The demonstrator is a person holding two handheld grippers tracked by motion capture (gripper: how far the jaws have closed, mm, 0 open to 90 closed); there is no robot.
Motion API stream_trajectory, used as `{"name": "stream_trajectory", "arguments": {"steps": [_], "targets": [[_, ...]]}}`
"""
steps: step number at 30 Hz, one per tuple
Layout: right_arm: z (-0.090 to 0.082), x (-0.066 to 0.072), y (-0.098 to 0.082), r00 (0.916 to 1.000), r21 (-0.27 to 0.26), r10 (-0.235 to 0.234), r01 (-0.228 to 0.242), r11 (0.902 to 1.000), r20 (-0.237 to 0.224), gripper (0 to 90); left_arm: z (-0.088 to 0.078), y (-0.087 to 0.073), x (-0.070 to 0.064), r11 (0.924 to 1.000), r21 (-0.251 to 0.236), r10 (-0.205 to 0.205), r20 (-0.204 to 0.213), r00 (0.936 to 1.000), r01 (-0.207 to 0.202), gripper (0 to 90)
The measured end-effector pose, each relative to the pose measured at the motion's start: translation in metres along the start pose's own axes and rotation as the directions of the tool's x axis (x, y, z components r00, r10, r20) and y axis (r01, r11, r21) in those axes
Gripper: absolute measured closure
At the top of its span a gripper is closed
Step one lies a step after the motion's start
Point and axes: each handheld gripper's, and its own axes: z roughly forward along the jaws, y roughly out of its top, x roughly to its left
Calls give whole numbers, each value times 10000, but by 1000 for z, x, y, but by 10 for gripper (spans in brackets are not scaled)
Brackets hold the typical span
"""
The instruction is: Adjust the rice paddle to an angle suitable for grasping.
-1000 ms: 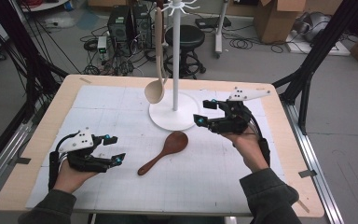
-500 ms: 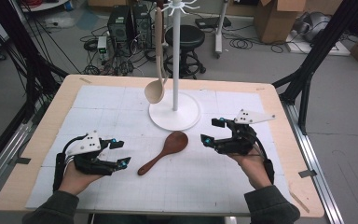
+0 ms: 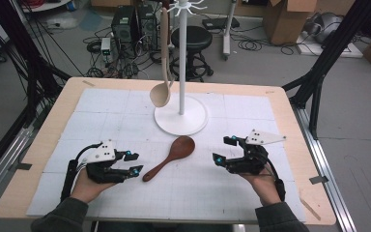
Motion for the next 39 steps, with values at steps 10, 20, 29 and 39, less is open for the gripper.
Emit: {"name": "stream_trajectory", "arguments": {"steps": [10,20,29,39], "targets": [[-1,-1,-11,9998,163,76,-78,9998,175,189,19,-4,-8,9963,787,321,366,9988,-349,809],[0,-5,-19,9989,260,262,-273,9993,399,189,37,-12,-15,9870,1455,570,774,9954,-678,879],[1,-5,-22,9982,298,192,-209,9993,559,188,43,-13,-18,9869,1498,447,1077,9932,-607,874],[2,-4,-24,9979,390,254,-278,9989,595,188,52,-17,-23,9697,2190,852,1134,9899,-1085,859]]}}
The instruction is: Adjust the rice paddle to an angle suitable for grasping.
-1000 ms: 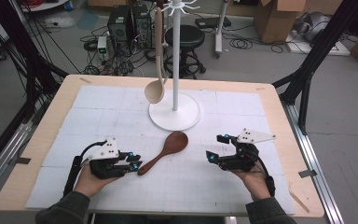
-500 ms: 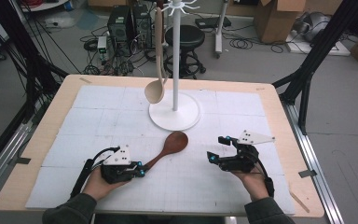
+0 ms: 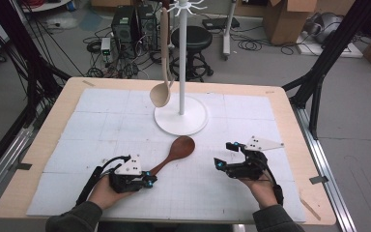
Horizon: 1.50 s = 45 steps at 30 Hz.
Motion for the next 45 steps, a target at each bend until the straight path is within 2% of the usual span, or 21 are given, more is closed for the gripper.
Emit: {"name": "stream_trajectory", "arguments": {"steps": [11,17,18,25,39,45], "targets": [[1,1,-1,9999,7,-112,112,9999,32,188,-2,-2,4,9999,105,-79,-133,9999,80,854],[0,1,-1,9999,-19,-93,94,10000,45,188,-2,-5,6,9988,489,-39,-337,9994,56,848],[0,1,-1,9999,-24,-100,100,9999,40,189,-2,-6,7,9991,379,-196,-305,9993,208,846],[-1,1,-2,9999,-6,-111,111,9999,45,189,-5,-7,11,9988,428,-224,-506,9985,246,844],[-1,2,-2,9997,31,-228,228,9997,65,189,-15,-15,23,9964,244,-775,-1184,9899,809,841],[0,3,-2,9997,61,-243,243,9997,48,189,-18,-19,28,9948,153,-975,-1342,9861,1004,837]]}}
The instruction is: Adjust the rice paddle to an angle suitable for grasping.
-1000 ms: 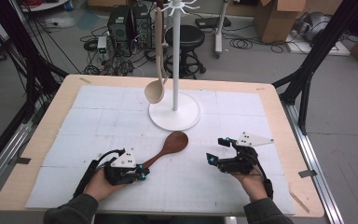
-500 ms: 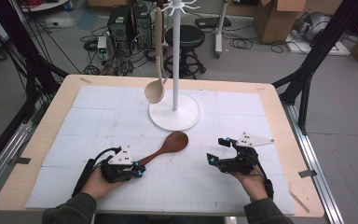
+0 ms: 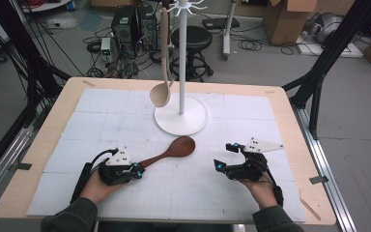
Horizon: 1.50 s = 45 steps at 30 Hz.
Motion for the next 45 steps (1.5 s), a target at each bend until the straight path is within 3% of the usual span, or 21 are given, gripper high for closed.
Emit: {"name": "stream_trajectory", "arguments": {"steps": [14,21,24,28,33,45], "targets": [[0,1,0,10000,16,15,-15,10000,-3,189,-4,-3,6,9998,-59,-189,-125,9997,188,831],[1,2,0,10000,32,23,-23,10000,-74,189,-11,2,6,9957,-863,-352,-229,9991,331,766],[2,1,0,10000,-8,21,-21,10000,-69,189,-12,7,8,9933,-1072,-478,-314,9984,442,684],[3,1,1,10000,8,1,-1,10000,-54,189,-9,12,9,9958,-855,-359,-536,9979,312,589],[3,0,1,10000,12,5,-5,10000,-81,189,-3,18,13,9968,-734,-370,-616,9974,324,539],[6,0,1,9999,50,-19,20,10000,-118,189,11,16,18,9990,-296,-359,-777,9963,336,531]]}}
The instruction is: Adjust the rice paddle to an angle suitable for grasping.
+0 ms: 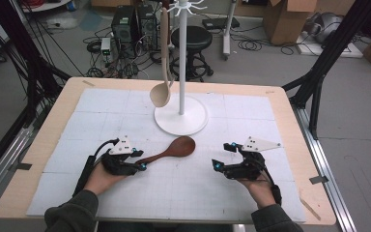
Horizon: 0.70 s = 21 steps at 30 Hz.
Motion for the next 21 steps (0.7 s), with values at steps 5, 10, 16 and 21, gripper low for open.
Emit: {"name": "stream_trajectory", "arguments": {"steps": [5,10,16,21], "targets": [[1,0,1,10000,-34,2,-2,10000,11,189,5,-1,-2,9998,127,140,129,9998,-142,559],[2,1,0,10000,46,-16,16,10000,-21,189,7,-2,-3,9992,213,325,143,9994,-328,648],[3,1,0,10000,97,-39,39,9999,-48,189,7,-2,-4,9985,185,511,225,9984,-515,670],[4,2,-1,9999,196,-97,99,9998,-104,189,5,-2,-5,9986,93,516,423,9978,-520,677]]}}
